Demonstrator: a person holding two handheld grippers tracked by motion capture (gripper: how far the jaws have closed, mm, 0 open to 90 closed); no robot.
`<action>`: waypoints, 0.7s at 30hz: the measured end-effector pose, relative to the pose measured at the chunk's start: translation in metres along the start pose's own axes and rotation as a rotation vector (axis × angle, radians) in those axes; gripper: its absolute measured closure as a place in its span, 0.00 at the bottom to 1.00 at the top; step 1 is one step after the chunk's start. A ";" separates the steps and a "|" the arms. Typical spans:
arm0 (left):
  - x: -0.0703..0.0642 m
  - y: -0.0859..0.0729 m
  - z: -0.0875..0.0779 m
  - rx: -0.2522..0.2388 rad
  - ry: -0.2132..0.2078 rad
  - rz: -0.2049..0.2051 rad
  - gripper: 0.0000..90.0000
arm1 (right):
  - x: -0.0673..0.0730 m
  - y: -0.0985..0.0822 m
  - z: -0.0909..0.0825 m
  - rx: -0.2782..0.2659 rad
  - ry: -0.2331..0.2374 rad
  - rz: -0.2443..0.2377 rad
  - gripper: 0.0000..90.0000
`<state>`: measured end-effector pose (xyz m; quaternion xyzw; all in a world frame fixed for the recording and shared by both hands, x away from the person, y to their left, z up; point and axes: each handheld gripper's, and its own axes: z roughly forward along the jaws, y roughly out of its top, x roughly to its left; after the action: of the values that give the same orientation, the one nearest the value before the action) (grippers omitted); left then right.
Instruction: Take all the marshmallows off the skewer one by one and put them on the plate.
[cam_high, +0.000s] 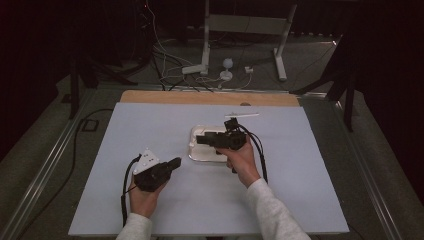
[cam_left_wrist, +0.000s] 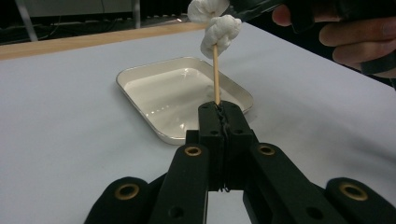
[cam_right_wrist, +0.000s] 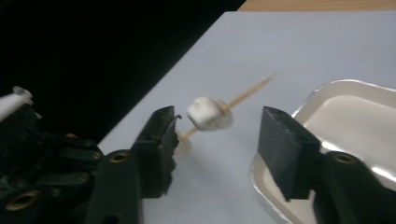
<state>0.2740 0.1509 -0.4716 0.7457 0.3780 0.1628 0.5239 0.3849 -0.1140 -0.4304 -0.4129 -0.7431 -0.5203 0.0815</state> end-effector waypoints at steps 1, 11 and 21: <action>0.000 0.000 0.000 -0.001 -0.004 0.001 1.00 | 0.000 0.000 0.002 0.006 0.005 0.006 0.57; -0.003 0.000 0.000 -0.019 -0.022 0.024 1.00 | -0.001 0.000 0.011 0.032 0.043 0.073 0.74; -0.004 0.001 0.000 -0.026 -0.024 0.038 1.00 | 0.001 0.002 0.005 -0.005 0.045 0.096 0.84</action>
<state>0.2717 0.1473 -0.4703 0.7479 0.3554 0.1687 0.5348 0.3874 -0.1087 -0.4308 -0.4366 -0.7191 -0.5268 0.1219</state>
